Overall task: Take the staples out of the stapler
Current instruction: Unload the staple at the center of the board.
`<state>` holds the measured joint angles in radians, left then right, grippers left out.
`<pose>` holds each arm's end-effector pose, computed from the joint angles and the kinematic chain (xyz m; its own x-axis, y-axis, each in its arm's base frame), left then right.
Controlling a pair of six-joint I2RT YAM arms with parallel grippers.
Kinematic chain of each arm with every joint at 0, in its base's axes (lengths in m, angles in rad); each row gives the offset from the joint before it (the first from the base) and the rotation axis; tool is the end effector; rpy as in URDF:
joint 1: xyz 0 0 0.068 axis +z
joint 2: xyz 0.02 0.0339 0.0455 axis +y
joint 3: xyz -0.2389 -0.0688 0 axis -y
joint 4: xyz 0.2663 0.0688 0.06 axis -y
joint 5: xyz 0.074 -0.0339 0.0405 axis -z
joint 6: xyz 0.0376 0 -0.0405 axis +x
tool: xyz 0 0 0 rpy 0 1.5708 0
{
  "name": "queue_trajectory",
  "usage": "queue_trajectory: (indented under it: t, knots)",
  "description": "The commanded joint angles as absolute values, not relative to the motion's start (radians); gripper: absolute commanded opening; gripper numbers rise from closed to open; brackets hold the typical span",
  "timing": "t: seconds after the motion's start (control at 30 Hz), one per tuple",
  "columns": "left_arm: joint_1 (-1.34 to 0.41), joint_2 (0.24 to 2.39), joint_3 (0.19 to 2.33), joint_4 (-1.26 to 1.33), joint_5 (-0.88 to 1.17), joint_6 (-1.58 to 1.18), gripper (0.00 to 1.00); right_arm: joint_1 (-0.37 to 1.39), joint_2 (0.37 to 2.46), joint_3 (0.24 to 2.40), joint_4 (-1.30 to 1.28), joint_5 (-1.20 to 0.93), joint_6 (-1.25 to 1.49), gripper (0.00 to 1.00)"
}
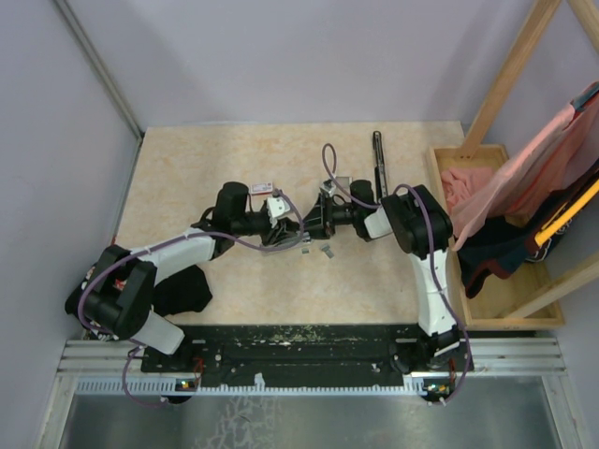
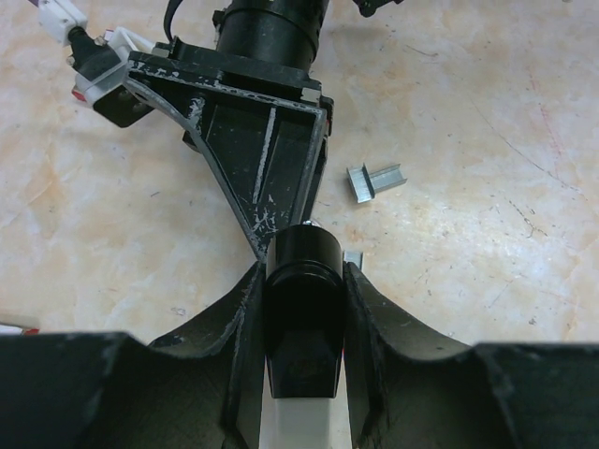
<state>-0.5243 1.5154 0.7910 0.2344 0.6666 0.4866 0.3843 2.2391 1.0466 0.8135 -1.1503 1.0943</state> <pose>0.2804 -0.1890 0.1718 0.0447 0.3987 -0.9160 0.9557 0.2498 0.1554 0.3627 0.1837 0.0426 -0.9920 -0.0099 -0.1260 -0.1260 0.1510 0.9805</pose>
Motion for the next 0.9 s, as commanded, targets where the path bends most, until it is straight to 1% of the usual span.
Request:
queue_trajectory:
  t: [0.0,0.07,0.17,0.27,0.33,0.53,0.63,0.8,0.87]
  knots:
    - [-0.52,1.477,0.781,0.322,0.838,0.438,0.0,0.409,2.261,1.054,1.0,-1.108,1.156,0.56]
    - [-0.519,1.479,0.779,0.33,0.827,0.435,0.0,0.413,2.273,1.055,1.049,-1.128,1.185,0.55]
    - [-0.518,1.485,0.773,0.345,0.778,0.436,0.0,0.416,2.272,1.059,1.035,-1.158,1.171,0.55]
    - [-0.517,1.482,0.757,0.388,0.651,0.431,0.0,0.414,2.232,1.068,0.859,-1.154,1.038,0.54]
    - [-0.517,1.478,0.737,0.421,0.607,0.432,0.0,0.415,2.206,1.069,0.754,-1.139,0.956,0.54]
    - [-0.518,1.468,0.713,0.46,0.58,0.425,0.0,0.427,2.225,1.089,0.751,-1.194,0.995,0.53]
    - [-0.518,1.461,0.701,0.476,0.563,0.426,0.0,0.431,2.221,1.094,0.706,-1.204,0.968,0.53]
    - [-0.518,1.461,0.694,0.496,0.541,0.42,0.0,0.445,2.217,1.158,0.408,-1.198,0.771,0.52]
    - [-0.517,1.462,0.691,0.505,0.528,0.419,0.0,0.448,2.219,1.172,0.355,-1.203,0.742,0.52]
